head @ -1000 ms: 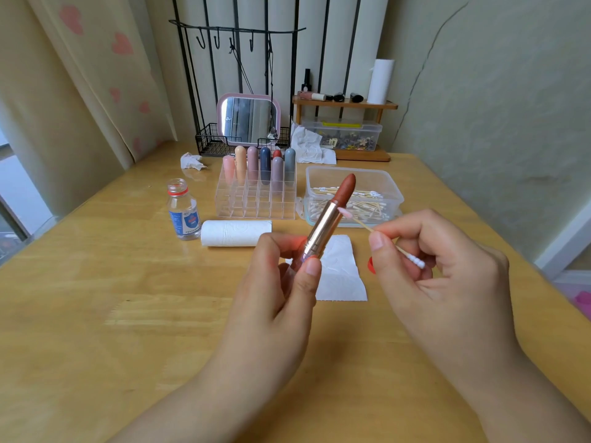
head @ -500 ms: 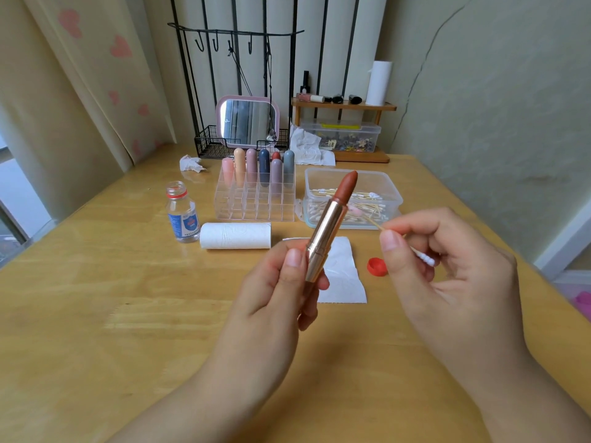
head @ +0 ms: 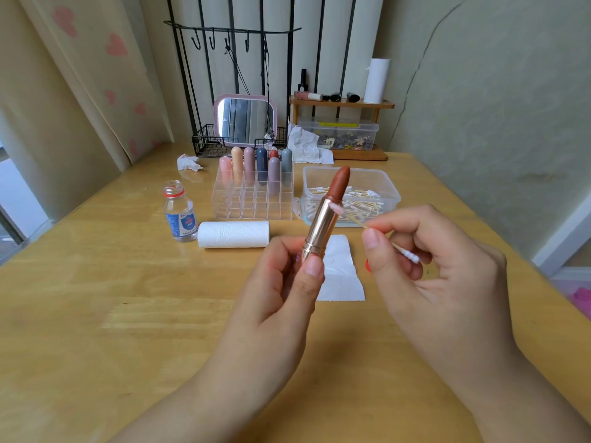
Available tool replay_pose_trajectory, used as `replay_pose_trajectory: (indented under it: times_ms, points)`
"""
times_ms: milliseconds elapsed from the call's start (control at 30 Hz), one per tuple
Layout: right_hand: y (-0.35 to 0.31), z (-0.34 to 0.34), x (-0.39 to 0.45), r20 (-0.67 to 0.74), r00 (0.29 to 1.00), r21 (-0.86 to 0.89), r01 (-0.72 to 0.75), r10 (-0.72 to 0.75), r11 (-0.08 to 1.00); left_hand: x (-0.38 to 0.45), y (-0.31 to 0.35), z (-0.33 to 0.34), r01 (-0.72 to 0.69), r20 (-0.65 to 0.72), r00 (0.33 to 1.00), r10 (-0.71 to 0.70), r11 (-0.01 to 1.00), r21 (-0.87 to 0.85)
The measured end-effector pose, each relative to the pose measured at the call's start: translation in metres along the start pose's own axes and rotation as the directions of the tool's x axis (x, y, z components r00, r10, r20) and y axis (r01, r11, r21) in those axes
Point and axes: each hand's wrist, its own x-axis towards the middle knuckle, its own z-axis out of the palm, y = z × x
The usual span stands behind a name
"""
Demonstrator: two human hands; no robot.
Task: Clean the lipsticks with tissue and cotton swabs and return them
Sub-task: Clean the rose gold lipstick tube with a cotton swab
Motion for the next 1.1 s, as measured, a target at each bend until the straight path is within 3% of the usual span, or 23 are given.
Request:
replay_pose_trajectory:
  times_ms: [233, 500, 767, 1100]
  points:
    - [-0.001, 0.000, 0.000, -0.004, 1.000, -0.010, -0.005, 0.005, 1.000, 0.000, -0.001, -0.001, 0.002, -0.021, 1.000, -0.001, 0.999, 0.042]
    - [0.001, 0.000, 0.000, -0.006, 1.000, -0.001, -0.002, 0.002, 1.000, -0.001, 0.004, -0.001, 0.059, 0.055, 0.997, -0.056, 0.996, -0.071]
    - [-0.007, 0.005, -0.001, 0.109, 0.992, 0.050, 0.055, -0.060, 0.997, -0.001, 0.003, 0.001, 0.054, 0.093, 0.995, -0.045, 0.994, -0.092]
    - [0.004, -0.002, 0.001, 0.016, 0.999, 0.038, -0.031, 0.030, 0.999, 0.000, -0.001, 0.001, 0.113, 0.118, 0.989, -0.089, 0.970, -0.215]
